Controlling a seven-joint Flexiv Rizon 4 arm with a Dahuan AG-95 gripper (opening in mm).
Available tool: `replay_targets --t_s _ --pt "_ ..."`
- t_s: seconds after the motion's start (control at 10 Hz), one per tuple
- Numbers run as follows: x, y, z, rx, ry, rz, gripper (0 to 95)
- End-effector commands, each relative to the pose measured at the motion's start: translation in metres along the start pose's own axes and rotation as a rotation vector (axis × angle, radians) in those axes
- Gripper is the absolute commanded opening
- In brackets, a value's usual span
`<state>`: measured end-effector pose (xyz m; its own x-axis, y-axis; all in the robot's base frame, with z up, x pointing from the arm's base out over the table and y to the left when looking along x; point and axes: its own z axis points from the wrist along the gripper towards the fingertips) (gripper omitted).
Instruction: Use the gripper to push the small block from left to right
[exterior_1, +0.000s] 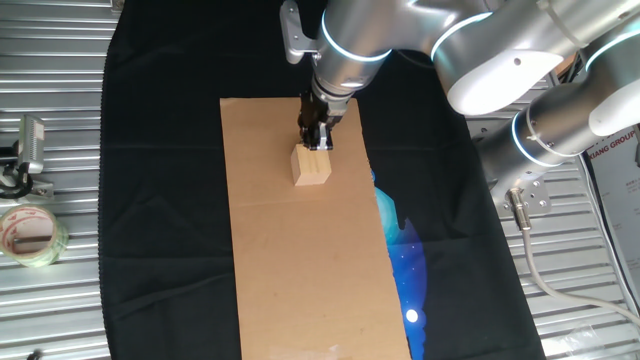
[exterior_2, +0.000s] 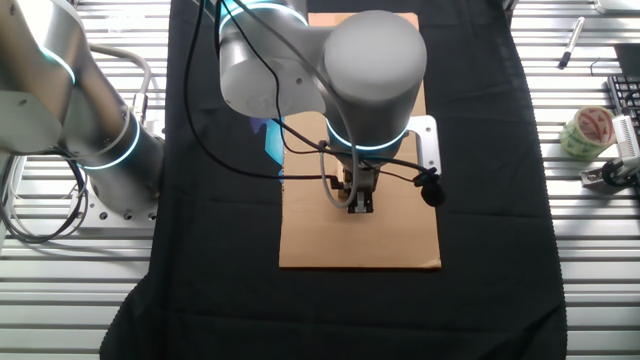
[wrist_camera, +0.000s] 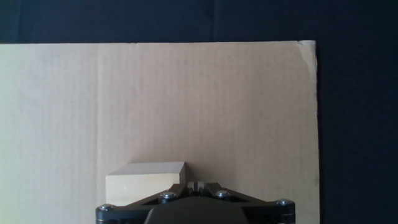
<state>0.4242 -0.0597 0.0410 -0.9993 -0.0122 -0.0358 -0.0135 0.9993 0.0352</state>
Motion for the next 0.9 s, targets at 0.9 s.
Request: replay_targets --t_s 0.9 --pt "0.0009 0.0053 0.0005 0.002 0.002 0.014 0.0"
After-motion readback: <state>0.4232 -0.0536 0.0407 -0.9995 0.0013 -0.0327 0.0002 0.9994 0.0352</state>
